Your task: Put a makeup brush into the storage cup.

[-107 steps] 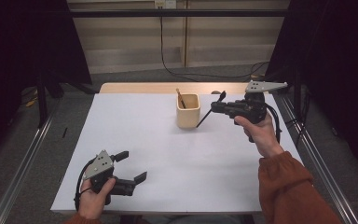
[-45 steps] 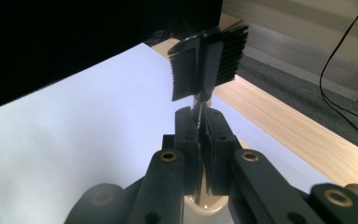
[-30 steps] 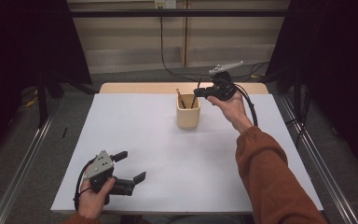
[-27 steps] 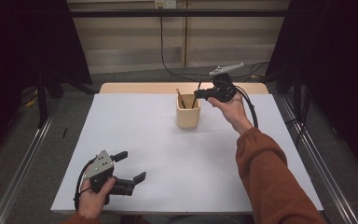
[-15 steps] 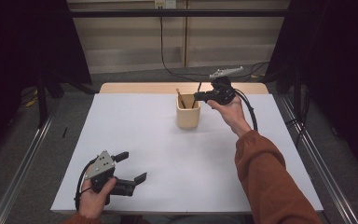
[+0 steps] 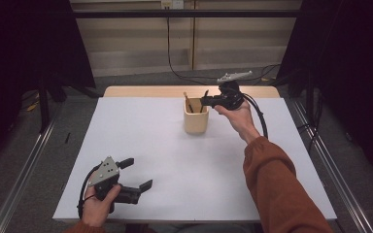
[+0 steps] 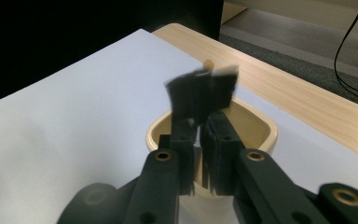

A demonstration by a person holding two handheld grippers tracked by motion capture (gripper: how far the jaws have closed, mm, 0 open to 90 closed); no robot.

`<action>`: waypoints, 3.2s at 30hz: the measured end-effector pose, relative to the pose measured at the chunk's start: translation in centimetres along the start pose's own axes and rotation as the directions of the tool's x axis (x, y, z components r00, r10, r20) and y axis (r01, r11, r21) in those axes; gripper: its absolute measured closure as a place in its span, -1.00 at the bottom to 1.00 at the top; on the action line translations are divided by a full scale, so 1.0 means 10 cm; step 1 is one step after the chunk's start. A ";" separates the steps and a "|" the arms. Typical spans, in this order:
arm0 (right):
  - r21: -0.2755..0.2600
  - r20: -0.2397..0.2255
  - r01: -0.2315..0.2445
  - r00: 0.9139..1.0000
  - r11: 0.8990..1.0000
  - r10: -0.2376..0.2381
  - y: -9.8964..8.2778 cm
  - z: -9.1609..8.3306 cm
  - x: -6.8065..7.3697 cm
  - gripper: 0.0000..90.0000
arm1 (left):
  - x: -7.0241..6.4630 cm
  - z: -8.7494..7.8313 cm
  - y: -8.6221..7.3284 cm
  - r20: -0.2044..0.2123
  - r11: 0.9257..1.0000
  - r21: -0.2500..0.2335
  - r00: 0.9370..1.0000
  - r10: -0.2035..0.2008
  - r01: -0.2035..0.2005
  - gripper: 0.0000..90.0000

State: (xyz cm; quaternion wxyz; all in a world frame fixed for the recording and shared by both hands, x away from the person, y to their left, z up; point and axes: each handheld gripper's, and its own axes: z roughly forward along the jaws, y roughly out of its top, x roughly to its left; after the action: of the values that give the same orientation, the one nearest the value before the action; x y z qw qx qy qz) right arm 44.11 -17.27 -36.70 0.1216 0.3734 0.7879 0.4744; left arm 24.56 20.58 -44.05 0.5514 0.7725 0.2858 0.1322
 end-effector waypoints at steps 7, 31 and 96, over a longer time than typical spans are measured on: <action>-0.024 0.016 -0.022 1.000 0.999 0.023 -0.04 -0.01 -0.01 0.45 | 0.01 -0.01 0.00 -0.003 1.000 -0.003 1.000 -0.001 0.001 -0.96; -0.110 0.023 -0.007 1.000 0.994 0.010 -0.17 -0.01 0.04 -0.96 | 0.09 -0.01 0.03 -0.023 0.999 -0.034 0.999 -0.028 0.027 -0.96; -0.189 0.204 0.030 0.979 0.982 0.010 -1.15 -1.14 0.37 -0.93 | 0.11 -0.18 0.01 -0.086 0.998 -0.055 0.996 -0.031 0.026 -0.96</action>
State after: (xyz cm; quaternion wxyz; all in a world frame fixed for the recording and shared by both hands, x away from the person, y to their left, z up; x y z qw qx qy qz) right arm 29.93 -25.29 -39.84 0.2394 0.4027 0.7241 0.5062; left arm 24.57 22.58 -43.47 0.5610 0.7466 0.3168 0.1654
